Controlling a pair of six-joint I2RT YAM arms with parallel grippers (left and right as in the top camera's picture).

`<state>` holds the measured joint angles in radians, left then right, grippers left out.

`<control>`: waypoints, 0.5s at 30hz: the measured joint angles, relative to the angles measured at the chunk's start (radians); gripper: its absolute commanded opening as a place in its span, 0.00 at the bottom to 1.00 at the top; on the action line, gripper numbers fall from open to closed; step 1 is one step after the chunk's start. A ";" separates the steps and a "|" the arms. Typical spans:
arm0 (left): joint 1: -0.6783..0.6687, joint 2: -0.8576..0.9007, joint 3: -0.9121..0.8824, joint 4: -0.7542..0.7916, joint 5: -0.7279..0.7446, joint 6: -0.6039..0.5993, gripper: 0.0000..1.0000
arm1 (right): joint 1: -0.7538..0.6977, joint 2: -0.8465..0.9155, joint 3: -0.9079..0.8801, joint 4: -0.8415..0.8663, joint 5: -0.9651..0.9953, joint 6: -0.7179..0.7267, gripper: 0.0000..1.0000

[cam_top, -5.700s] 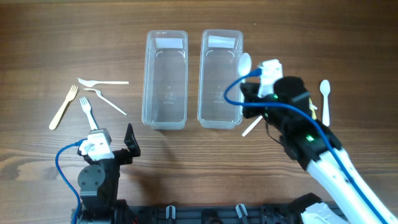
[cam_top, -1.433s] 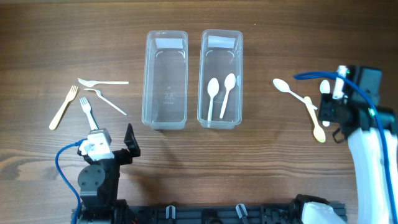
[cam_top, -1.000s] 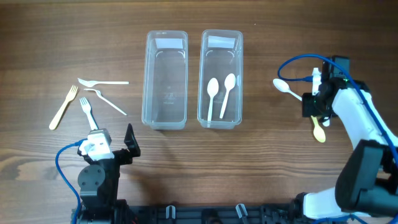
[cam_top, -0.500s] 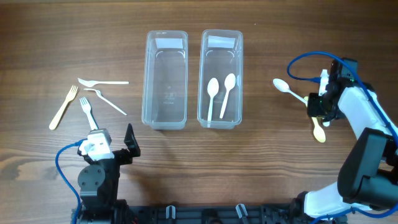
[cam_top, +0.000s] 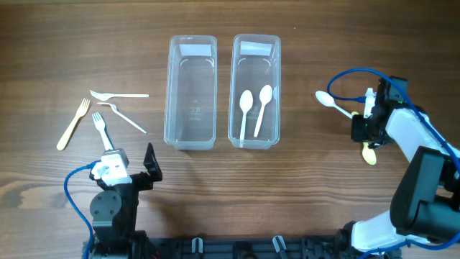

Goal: Pack container
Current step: 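Grasp the yellow spoon with the right gripper and lift it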

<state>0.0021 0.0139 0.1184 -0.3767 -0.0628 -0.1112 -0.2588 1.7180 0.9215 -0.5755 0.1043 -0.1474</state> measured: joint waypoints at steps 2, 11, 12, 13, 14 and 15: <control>0.000 0.000 0.000 0.000 0.000 0.000 1.00 | 0.000 0.000 -0.023 0.032 -0.003 0.006 0.32; 0.000 0.000 0.000 0.000 0.000 0.000 1.00 | 0.001 -0.014 -0.061 0.111 -0.016 0.035 0.04; 0.000 0.000 0.000 0.000 0.000 0.000 1.00 | 0.001 -0.014 -0.061 0.110 -0.016 0.034 0.04; 0.000 0.000 0.000 0.000 0.000 0.000 1.00 | 0.001 -0.014 -0.061 0.109 -0.016 0.034 0.04; 0.000 0.000 0.000 0.000 0.000 0.000 1.00 | 0.001 -0.014 -0.061 0.106 -0.016 0.034 0.04; 0.000 0.000 0.000 0.000 0.000 0.000 1.00 | 0.001 -0.014 -0.059 0.099 -0.016 0.038 0.04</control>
<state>0.0021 0.0139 0.1184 -0.3767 -0.0628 -0.1116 -0.2581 1.7042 0.8623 -0.4767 0.0883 -0.1093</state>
